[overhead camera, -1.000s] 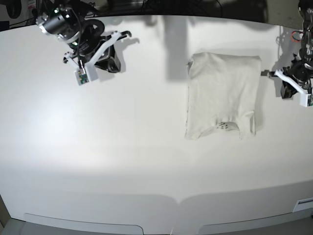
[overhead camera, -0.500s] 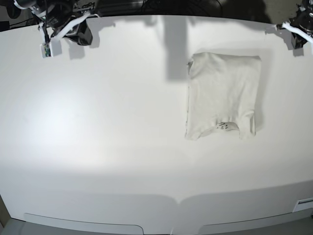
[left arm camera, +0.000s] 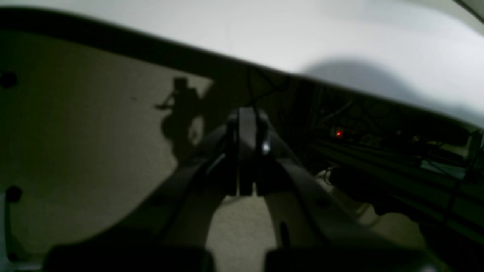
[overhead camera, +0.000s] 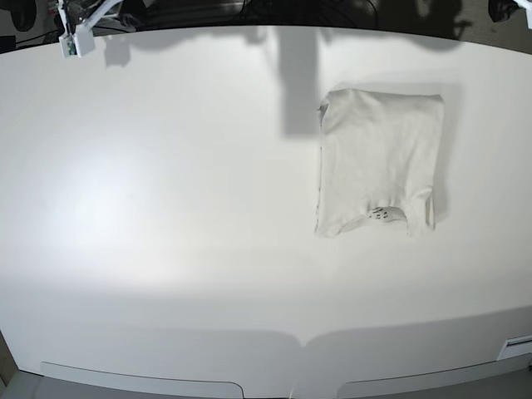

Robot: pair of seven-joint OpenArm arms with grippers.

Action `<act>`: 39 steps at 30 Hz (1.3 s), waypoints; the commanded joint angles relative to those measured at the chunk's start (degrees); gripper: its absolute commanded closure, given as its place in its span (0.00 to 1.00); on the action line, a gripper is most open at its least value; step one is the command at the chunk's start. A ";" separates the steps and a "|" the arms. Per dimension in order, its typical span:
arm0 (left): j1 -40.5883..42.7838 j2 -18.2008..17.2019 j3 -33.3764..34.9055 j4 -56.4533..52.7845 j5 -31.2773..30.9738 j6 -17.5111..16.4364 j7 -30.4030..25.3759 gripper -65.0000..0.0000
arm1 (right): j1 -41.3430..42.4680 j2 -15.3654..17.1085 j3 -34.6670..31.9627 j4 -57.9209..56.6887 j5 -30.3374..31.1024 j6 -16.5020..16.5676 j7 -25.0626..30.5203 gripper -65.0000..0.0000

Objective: Fold the T-shirt properly

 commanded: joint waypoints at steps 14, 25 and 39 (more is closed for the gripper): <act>-8.74 -0.57 -0.26 -33.51 11.19 -13.25 -11.32 1.00 | -1.31 5.20 -7.32 -31.58 -14.93 0.25 16.22 1.00; -22.32 -5.11 0.44 -67.54 30.45 -13.70 -29.73 1.00 | 7.32 12.44 -21.07 -66.88 -32.89 -6.27 41.13 1.00; -38.42 -5.42 17.55 -86.95 33.99 3.80 -33.51 1.00 | 32.46 14.08 -33.57 -101.11 -40.59 -14.16 60.26 1.00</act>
